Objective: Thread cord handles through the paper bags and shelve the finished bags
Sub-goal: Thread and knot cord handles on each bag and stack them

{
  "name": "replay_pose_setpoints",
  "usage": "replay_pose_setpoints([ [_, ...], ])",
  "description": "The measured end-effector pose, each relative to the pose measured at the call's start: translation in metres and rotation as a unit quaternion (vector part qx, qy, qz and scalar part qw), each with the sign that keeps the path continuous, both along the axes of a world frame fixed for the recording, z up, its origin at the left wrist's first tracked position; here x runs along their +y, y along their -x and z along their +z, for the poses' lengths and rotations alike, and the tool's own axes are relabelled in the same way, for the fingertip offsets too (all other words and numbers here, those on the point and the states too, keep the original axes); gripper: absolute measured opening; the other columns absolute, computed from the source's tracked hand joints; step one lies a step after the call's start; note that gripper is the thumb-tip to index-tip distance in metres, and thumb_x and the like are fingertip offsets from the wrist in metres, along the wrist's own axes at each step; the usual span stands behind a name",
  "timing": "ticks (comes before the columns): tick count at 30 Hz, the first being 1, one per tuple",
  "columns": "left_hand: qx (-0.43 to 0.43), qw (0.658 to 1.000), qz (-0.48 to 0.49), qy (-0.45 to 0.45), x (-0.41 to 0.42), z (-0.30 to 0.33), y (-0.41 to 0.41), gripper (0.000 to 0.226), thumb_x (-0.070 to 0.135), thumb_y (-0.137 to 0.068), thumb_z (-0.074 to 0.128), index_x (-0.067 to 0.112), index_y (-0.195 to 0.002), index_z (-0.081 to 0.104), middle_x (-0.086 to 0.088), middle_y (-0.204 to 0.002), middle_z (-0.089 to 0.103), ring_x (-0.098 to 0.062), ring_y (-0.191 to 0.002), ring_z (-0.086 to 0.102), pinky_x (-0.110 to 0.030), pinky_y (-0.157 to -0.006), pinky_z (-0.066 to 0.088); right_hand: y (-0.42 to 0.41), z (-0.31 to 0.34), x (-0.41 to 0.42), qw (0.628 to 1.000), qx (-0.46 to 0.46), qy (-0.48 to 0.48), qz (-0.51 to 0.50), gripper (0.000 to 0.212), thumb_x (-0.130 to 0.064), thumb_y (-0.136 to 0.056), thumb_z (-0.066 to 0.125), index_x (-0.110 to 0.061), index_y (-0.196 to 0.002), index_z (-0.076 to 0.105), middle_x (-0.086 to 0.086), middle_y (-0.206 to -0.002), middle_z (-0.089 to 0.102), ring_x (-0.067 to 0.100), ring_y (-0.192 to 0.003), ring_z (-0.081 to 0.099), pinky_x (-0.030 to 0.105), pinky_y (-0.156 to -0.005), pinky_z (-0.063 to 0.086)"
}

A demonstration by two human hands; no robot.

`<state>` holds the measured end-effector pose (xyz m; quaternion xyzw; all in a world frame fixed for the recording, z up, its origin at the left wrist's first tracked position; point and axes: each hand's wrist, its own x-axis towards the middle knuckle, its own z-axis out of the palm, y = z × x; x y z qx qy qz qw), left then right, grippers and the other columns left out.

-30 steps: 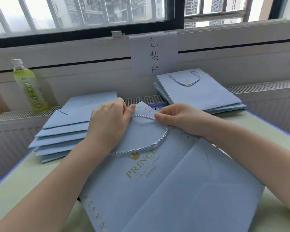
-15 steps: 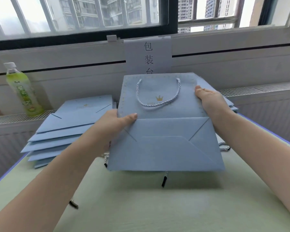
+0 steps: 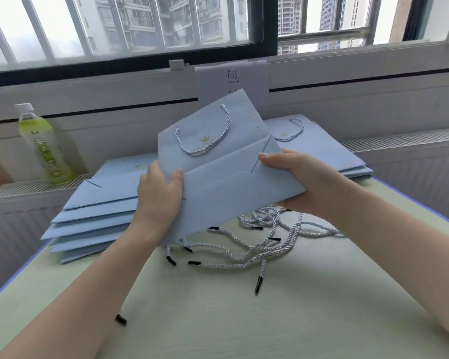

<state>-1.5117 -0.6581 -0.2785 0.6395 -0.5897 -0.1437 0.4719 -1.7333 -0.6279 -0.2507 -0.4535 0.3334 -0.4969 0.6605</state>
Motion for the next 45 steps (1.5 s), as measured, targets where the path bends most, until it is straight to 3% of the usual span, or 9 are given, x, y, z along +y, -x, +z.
replay_pose_setpoints([
  [4, -0.233, 0.963, -0.106, 0.087, 0.016, 0.002, 0.016, 0.091, 0.071, -0.075, 0.024, 0.017, -0.148, 0.028, -0.012, -0.152, 0.028, -0.026, -0.140, 0.020, -0.040, -0.111, 0.019, -0.014, 0.005, 0.007, 0.987, -0.091, -0.007, -0.132, 0.022, -0.037, -0.095, 0.051, -0.018, -0.093, 0.062, 0.000, -0.074, 0.071, 0.015, -0.062, 0.067, 0.029, -0.064, 0.057],
  [7, -0.257, 0.938, -0.211, 0.096, 0.029, 0.004, 0.030, 0.101, 0.074, -0.071, 0.052, 0.025, -0.151, 0.013, -0.003, -0.156, 0.018, -0.015, -0.143, 0.014, -0.033, -0.117, 0.015, -0.018, 0.011, 0.014, 0.989, -0.131, 0.067, -0.033, 0.044, -0.051, -0.096, 0.038, -0.019, -0.118, 0.059, 0.003, -0.104, 0.071, 0.020, -0.093, 0.067, 0.038, -0.084, 0.055],
  [13, -0.097, 0.956, -0.157, 0.230, 0.038, 0.005, 0.041, 0.044, 0.006, -0.093, 0.051, 0.010, -0.136, 0.044, 0.003, -0.093, 0.060, -0.001, -0.083, 0.060, -0.012, -0.064, 0.041, -0.041, -0.003, 0.036, 0.928, 0.178, 0.327, 0.017, 0.042, -0.028, -0.098, 0.045, -0.030, -0.139, 0.043, -0.016, -0.148, 0.035, -0.007, -0.131, 0.036, 0.026, -0.107, 0.037],
  [16, 0.037, 0.959, -0.191, 0.207, 0.040, 0.009, 0.039, 0.028, 0.000, -0.092, 0.045, 0.008, -0.118, 0.052, 0.009, -0.085, 0.060, -0.010, -0.079, 0.062, -0.025, -0.070, 0.049, -0.044, -0.007, 0.037, 0.910, 0.222, 0.349, 0.020, 0.035, -0.018, -0.099, 0.044, -0.019, -0.134, 0.051, -0.013, -0.146, 0.039, -0.010, -0.129, 0.035, 0.013, -0.104, 0.035],
  [23, 0.292, 0.929, -0.166, 0.156, 0.039, 0.011, 0.040, 0.021, 0.004, -0.096, 0.048, 0.017, -0.112, 0.054, 0.003, -0.099, 0.068, -0.012, -0.094, 0.066, -0.026, -0.080, 0.053, -0.045, -0.021, 0.015, 0.897, 0.332, 0.233, -0.174, 0.019, -0.022, -0.095, 0.052, -0.013, -0.112, 0.054, 0.001, -0.107, 0.056, 0.014, -0.098, 0.056, 0.030, -0.088, 0.047],
  [29, 0.489, 0.823, -0.288, 0.006, 0.034, 0.007, 0.040, 0.030, 0.000, -0.094, 0.047, 0.012, -0.120, 0.054, -0.003, -0.105, 0.071, -0.018, -0.097, 0.068, -0.033, -0.080, 0.058, -0.036, -0.025, 0.002, 0.990, 0.028, -0.027, -0.138, 0.026, -0.012, -0.096, 0.053, -0.006, -0.120, 0.048, 0.008, -0.116, 0.062, 0.021, -0.094, 0.065, 0.034, -0.072, 0.059],
  [36, 0.605, 0.779, -0.166, -0.028, 0.021, 0.015, 0.024, 0.005, 0.014, -0.093, 0.057, 0.011, -0.090, 0.060, -0.001, -0.073, 0.072, -0.011, -0.063, 0.070, -0.024, -0.053, 0.056, -0.005, -0.010, -0.012, 0.957, 0.063, 0.068, -0.274, 0.018, -0.017, -0.099, 0.045, -0.015, -0.094, 0.062, 0.011, -0.099, 0.069, 0.022, -0.079, 0.064, 0.041, -0.074, 0.056],
  [41, 0.702, 0.694, -0.142, -0.080, 0.017, 0.011, 0.023, 0.009, 0.001, -0.090, 0.055, -0.002, -0.082, 0.058, -0.010, -0.061, 0.069, -0.017, -0.052, 0.068, -0.028, -0.057, 0.058, -0.004, -0.001, -0.009, 0.978, -0.155, 0.024, -0.140, 0.020, -0.015, -0.099, 0.039, -0.019, -0.100, 0.059, -0.001, -0.075, 0.069, 0.009, -0.062, 0.064, 0.016, -0.046, 0.045],
  [45, 0.676, 0.708, -0.181, -0.094, 0.018, 0.008, 0.029, 0.006, 0.001, -0.091, 0.054, 0.000, -0.087, 0.058, -0.009, -0.070, 0.071, -0.016, -0.059, 0.069, -0.027, -0.061, 0.059, -0.014, -0.012, 0.000, 0.994, -0.017, 0.105, -0.011, 0.027, 0.008, -0.082, 0.056, -0.009, -0.103, 0.060, 0.003, -0.094, 0.069, 0.017, -0.090, 0.066, 0.026, -0.067, 0.055],
])
